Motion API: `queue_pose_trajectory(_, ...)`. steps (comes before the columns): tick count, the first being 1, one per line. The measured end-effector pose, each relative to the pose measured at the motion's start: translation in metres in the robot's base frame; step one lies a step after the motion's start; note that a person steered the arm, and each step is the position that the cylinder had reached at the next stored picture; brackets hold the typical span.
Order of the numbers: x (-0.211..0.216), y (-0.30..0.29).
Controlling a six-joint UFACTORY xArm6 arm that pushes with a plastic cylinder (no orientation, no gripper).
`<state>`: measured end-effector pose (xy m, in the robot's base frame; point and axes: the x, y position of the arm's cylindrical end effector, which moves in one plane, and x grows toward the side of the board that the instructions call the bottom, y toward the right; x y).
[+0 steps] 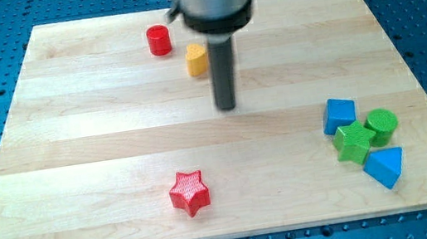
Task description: Move yellow blocks towards the red star
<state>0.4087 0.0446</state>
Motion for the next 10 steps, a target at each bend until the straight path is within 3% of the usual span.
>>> queue_pose_trajectory(1,-0.081,0.036)
queue_pose_trajectory(2,-0.119,0.035)
queue_pose_trajectory(4,-0.059,-0.038)
queue_pose_trajectory(8,-0.084,-0.064)
queue_pose_trajectory(10,0.044,-0.086)
